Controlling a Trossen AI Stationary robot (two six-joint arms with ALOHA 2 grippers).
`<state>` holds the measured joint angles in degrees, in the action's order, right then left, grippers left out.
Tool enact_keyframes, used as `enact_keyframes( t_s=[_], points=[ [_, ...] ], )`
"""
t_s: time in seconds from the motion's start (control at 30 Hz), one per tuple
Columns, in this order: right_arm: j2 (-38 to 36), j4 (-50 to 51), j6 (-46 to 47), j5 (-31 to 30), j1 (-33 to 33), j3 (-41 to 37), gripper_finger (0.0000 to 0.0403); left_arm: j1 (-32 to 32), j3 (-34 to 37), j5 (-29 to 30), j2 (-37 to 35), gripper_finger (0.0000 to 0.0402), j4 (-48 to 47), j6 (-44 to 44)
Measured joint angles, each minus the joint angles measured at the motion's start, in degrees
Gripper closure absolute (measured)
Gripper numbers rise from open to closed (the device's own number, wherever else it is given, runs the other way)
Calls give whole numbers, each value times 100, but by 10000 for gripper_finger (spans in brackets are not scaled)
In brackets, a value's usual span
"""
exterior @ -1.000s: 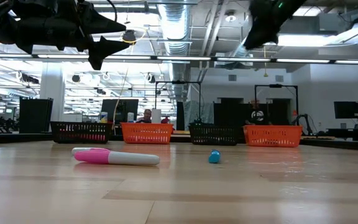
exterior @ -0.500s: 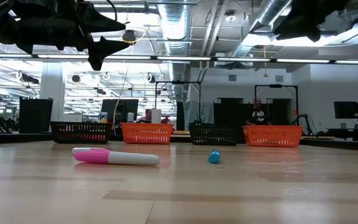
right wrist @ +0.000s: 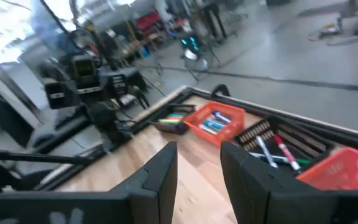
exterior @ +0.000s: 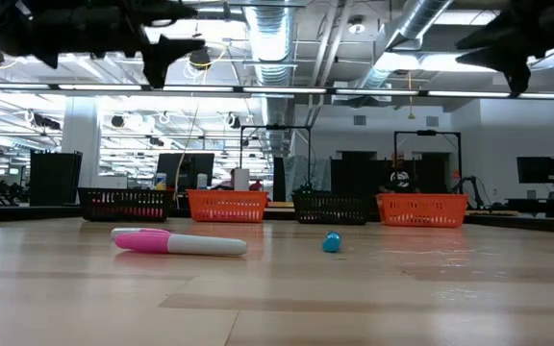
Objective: Pick & Place Markers
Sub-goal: Put the small pink highlighter pen into the right orange bin
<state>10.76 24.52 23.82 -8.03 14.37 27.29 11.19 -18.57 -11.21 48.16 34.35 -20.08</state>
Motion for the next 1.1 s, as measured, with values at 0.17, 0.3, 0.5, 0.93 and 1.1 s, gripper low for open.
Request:
enact_keyframes(
  t_s=[0.17,0.3,0.5,0.93,1.1],
  points=[
    [-930,-296,15,-309,-268,-525,290,-81,-391,-1,-2,181,-431,166],
    [-1038,-397,-36,-446,-379,-779,290,-191,-745,6,7,181,-1301,179],
    [-894,-713,-74,-493,-385,-1014,290,-600,-1259,281,404,181,-2364,179],
    [-1058,-645,-178,-563,-374,-1016,290,-1295,-2267,551,2159,181,-4592,240],
    [-1058,-540,-178,-562,-373,-1016,290,-1599,-2482,543,2486,181,-4966,571]
  ],
)
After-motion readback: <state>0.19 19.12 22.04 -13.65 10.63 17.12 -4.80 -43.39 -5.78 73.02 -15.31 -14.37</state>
